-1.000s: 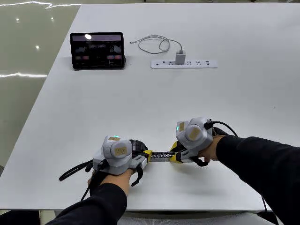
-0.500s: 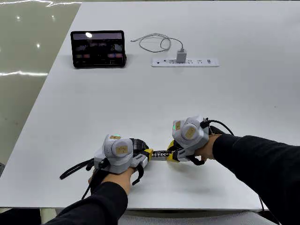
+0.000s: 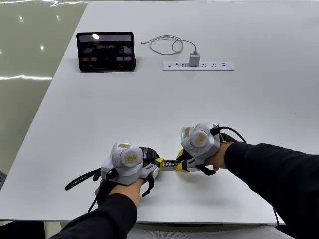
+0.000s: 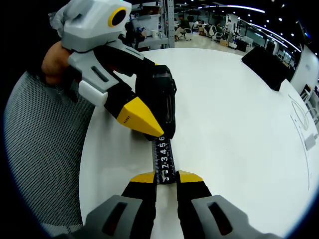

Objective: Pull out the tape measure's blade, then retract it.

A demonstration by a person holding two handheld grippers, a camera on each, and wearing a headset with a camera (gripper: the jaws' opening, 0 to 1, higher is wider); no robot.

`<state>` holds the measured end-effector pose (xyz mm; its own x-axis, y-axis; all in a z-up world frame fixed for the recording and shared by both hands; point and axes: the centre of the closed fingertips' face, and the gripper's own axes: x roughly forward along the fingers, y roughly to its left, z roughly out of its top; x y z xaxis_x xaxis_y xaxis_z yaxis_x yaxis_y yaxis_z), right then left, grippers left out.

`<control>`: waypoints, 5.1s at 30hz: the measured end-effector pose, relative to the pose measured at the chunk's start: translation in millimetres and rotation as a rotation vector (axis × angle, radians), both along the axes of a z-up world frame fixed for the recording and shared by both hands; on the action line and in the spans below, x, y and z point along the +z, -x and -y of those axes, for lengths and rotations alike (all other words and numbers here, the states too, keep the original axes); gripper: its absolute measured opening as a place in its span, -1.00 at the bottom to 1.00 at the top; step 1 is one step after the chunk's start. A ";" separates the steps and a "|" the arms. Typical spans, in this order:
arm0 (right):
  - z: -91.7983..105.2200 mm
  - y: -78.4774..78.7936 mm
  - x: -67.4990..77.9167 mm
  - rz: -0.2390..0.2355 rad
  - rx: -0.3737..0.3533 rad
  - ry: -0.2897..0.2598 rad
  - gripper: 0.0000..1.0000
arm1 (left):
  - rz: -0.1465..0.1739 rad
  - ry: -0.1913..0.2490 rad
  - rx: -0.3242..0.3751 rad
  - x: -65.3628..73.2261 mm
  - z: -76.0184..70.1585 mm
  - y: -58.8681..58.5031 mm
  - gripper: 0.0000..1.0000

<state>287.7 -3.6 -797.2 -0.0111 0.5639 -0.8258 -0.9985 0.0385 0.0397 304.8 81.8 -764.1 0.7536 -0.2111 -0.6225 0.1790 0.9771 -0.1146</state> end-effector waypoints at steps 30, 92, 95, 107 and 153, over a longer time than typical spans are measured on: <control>-19.4 0.2 1.0 -0.009 -0.011 -0.004 -0.80 | -0.008 0.023 0.002 0.1 -0.2 0.7 0.20; -45.8 5.4 3.3 0.058 0.052 -0.075 -0.77 | -0.018 0.059 -0.014 0.9 -2.0 1.3 0.18; -45.1 4.9 3.4 0.062 0.048 -0.076 -0.76 | -0.018 0.057 -0.013 0.9 -2.0 1.4 0.19; -42.1 5.1 3.0 0.049 0.033 -0.089 -0.78 | -0.017 0.056 -0.012 0.8 -1.7 1.1 0.20; 0.1 -13.9 34.3 0.060 -0.151 -0.134 -0.20 | -0.002 0.045 -0.199 23.7 -32.0 -5.4 1.00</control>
<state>301.5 -3.7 -762.9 0.1288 0.6604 -0.7398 -0.9825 0.1863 -0.0048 310.2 113.7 -740.4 0.6929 -0.3833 -0.6107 0.3675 0.9165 -0.1583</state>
